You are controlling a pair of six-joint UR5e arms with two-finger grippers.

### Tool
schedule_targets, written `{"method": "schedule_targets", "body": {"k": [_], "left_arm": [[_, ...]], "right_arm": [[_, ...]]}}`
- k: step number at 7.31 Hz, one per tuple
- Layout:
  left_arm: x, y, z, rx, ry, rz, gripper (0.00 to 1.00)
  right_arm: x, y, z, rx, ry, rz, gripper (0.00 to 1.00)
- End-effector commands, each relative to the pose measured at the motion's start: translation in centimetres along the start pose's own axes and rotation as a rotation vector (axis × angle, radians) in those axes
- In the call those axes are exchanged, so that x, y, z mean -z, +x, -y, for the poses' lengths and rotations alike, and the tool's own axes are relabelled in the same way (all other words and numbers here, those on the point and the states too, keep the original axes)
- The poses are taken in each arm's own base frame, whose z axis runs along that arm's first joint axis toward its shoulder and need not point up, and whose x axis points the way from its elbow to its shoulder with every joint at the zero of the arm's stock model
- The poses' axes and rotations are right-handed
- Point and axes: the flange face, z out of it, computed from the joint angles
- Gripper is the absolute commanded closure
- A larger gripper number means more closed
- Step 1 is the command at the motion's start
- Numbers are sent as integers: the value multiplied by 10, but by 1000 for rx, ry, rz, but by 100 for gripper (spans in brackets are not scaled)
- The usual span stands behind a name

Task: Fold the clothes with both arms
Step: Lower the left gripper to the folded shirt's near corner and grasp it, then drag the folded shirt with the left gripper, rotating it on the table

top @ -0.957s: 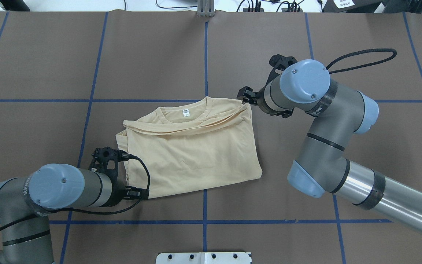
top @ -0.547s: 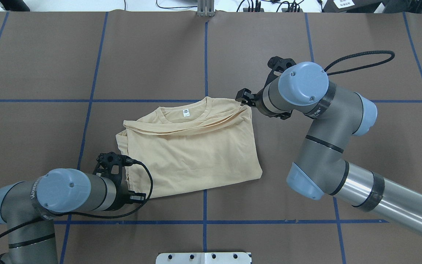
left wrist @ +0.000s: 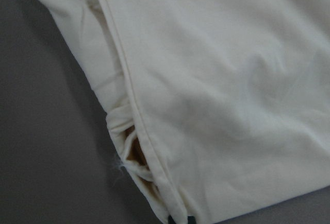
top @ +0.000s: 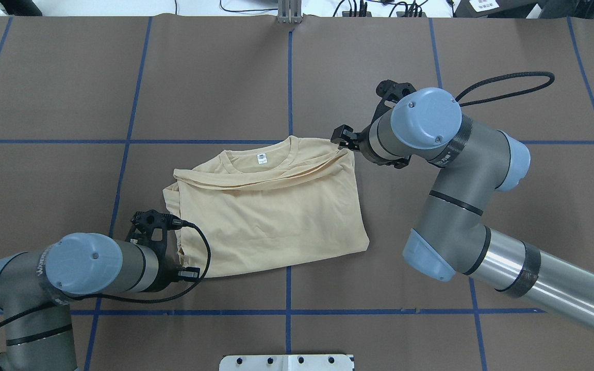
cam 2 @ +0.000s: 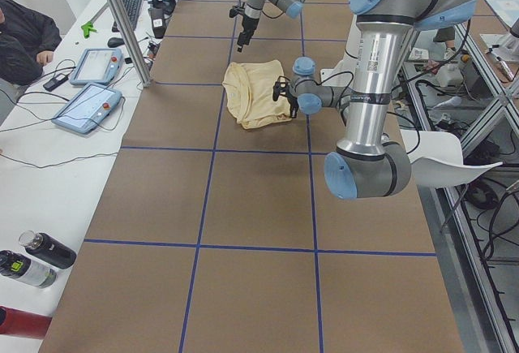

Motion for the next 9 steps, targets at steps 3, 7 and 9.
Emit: {"method": "schedule_targets", "body": {"k": [3, 7, 9], "left_arm": [[9, -97, 111, -115, 128, 170, 100], [-10, -110, 382, -245, 224, 361, 100], [12, -108, 444, -342, 216, 406, 100]], "right_arm": [[0, -3, -3, 2, -4, 3, 0], [3, -8, -5, 7, -6, 12, 0], [3, -7, -5, 7, -6, 11, 0]]}}
